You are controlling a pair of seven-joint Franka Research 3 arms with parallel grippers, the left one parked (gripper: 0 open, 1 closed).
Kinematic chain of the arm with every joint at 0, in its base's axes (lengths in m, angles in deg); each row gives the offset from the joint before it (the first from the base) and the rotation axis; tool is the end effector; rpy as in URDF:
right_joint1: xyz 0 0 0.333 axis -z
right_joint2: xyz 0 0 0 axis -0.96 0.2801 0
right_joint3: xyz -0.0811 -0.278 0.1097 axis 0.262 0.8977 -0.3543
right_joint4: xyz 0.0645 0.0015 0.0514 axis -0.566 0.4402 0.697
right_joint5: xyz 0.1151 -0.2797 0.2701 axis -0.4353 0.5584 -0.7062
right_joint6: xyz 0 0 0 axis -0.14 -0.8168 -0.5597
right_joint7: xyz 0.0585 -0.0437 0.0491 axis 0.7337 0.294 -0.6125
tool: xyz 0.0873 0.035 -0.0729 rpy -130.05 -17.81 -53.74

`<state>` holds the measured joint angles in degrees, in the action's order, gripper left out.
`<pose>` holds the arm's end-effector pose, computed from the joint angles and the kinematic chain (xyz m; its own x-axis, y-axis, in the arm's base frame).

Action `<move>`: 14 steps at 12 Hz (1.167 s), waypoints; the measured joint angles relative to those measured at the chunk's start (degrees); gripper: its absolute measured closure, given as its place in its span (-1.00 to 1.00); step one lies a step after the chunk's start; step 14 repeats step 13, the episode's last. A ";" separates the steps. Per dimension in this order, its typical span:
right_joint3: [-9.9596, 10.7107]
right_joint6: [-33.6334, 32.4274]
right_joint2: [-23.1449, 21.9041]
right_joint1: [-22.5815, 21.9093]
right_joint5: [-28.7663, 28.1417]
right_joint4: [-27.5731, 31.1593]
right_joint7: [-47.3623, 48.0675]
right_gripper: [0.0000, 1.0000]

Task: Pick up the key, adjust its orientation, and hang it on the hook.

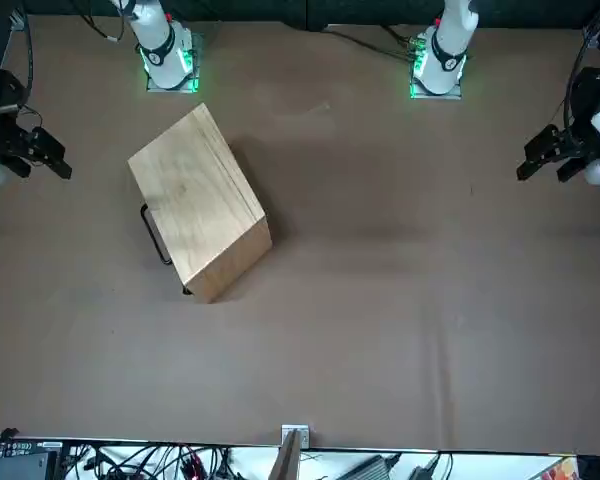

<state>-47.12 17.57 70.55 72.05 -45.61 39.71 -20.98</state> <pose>0.5765 0.0016 0.5945 1.0000 -0.0087 0.0017 -0.0088 -0.9991 0.0404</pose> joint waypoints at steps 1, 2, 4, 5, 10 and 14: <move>0.08 0.00 -0.10 0.00 0.00 0.10 0.01 -1.00; 0.15 0.00 -0.10 0.00 0.00 0.11 0.01 -1.00; 0.21 0.00 -0.10 0.00 0.00 0.21 0.05 -1.00; 0.21 0.00 -0.10 0.00 0.00 0.25 0.06 -1.00; 0.41 0.00 -0.10 0.00 0.00 0.25 0.36 -1.00; 0.53 0.00 -0.10 0.01 0.00 0.26 0.92 -1.00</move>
